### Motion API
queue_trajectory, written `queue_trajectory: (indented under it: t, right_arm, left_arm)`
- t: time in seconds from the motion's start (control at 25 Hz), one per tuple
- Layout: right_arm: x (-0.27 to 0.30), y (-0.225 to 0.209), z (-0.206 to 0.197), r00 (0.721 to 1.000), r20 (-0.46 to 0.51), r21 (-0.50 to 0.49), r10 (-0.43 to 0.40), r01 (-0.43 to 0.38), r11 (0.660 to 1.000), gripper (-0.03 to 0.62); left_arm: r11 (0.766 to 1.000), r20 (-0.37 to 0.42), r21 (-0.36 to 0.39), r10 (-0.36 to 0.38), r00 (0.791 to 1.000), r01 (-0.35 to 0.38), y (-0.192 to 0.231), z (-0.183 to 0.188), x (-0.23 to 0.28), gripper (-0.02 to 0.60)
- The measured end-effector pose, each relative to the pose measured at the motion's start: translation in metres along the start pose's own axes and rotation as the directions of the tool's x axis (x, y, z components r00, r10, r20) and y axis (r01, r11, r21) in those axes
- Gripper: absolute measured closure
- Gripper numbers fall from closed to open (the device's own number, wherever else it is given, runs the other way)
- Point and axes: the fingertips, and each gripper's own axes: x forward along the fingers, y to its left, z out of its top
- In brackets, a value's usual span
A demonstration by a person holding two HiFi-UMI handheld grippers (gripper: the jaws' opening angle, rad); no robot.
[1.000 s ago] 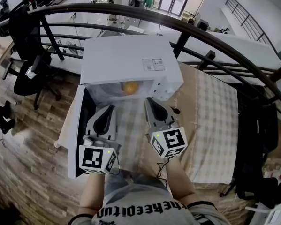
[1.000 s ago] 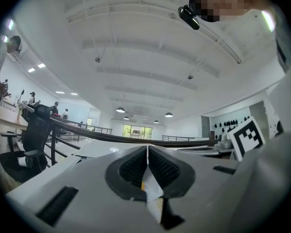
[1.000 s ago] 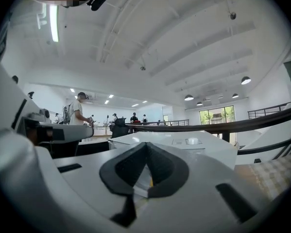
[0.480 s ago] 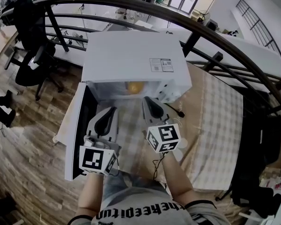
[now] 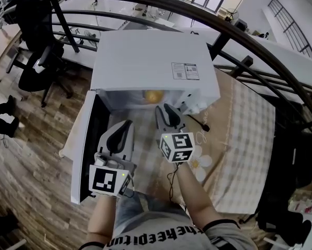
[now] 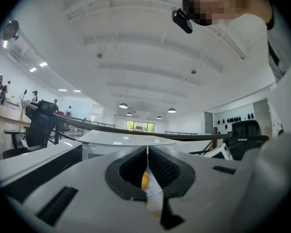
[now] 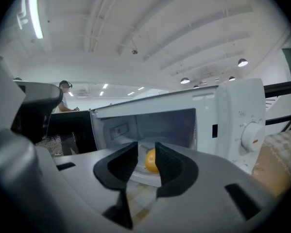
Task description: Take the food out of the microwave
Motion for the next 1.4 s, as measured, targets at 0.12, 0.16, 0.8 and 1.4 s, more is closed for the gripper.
queue_trajectory:
  t: [0.12, 0.16, 0.8, 1.4]
  right_arm:
    - [0.009, -0.002, -0.010, 1.000, -0.013, 0.009, -0.005, 0.005, 1.000, 0.454]
    - [0.011, -0.002, -0.013, 1.000, -0.016, 0.009, -0.005, 0.005, 1.000, 0.447]
    - [0.056, -0.012, -0.053, 0.997, -0.059, 0.019, -0.057, 0.058, 0.998, 0.286]
    - [0.086, -0.019, -0.065, 0.992, -0.063, 0.020, -0.111, 0.112, 0.993, 0.227]
  left_arm:
    - [1.000, -0.001, -0.002, 0.006, 1.000, -0.006, 0.002, -0.002, 0.001, 0.568]
    - [1.000, -0.002, -0.003, 0.008, 1.000, -0.008, 0.003, -0.003, 0.002, 0.568]
    - [0.999, -0.013, -0.002, 0.035, 0.999, -0.035, 0.011, -0.010, 0.004, 0.568]
    - [0.999, -0.033, 0.003, 0.051, 0.998, -0.051, 0.023, -0.018, 0.005, 0.568]
